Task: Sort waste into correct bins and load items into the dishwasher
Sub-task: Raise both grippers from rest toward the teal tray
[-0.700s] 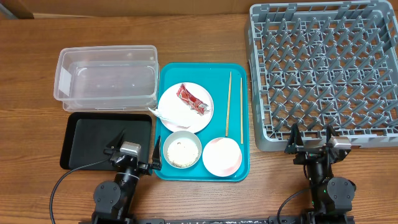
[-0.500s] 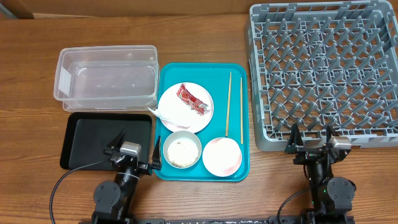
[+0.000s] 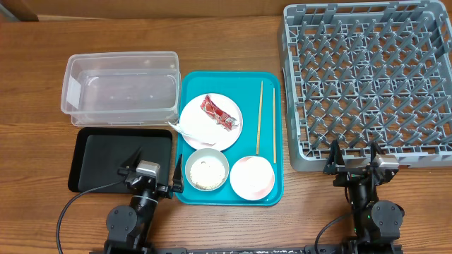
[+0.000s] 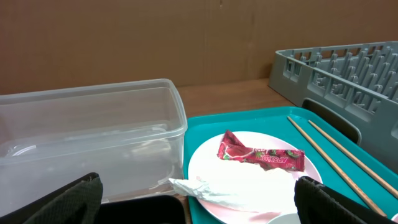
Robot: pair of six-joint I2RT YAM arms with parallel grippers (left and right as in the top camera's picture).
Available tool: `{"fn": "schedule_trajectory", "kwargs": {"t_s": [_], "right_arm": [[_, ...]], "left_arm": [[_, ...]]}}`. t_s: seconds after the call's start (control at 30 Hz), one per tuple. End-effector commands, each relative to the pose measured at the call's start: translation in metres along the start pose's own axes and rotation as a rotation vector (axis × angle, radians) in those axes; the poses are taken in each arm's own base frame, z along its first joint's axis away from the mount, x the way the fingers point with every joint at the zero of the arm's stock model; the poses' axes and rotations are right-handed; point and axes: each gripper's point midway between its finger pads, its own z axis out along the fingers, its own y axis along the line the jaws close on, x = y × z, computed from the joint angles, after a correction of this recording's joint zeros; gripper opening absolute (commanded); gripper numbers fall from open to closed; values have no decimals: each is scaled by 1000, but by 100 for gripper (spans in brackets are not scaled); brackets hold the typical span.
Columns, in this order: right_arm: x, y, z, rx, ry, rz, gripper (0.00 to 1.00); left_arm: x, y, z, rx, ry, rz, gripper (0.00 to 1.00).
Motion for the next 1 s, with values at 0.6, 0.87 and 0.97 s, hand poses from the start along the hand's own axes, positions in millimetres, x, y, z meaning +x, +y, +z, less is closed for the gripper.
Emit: {"fn": "schedule_trajectory", "kwargs": {"t_s": [0.6,0.87,0.97], "right_arm": [[4,54,-9,-318,47,149,100],[-61,82,-32,-441,-2,217,100],[-89,87,-39,-424,55,229,100]], "left_arm": [[-15,-35,-6,214,-6,-351,100],[-123,-28,-36,178,-154,-310,100],[-136,-27,-34,151,-1,-336,100]]}}
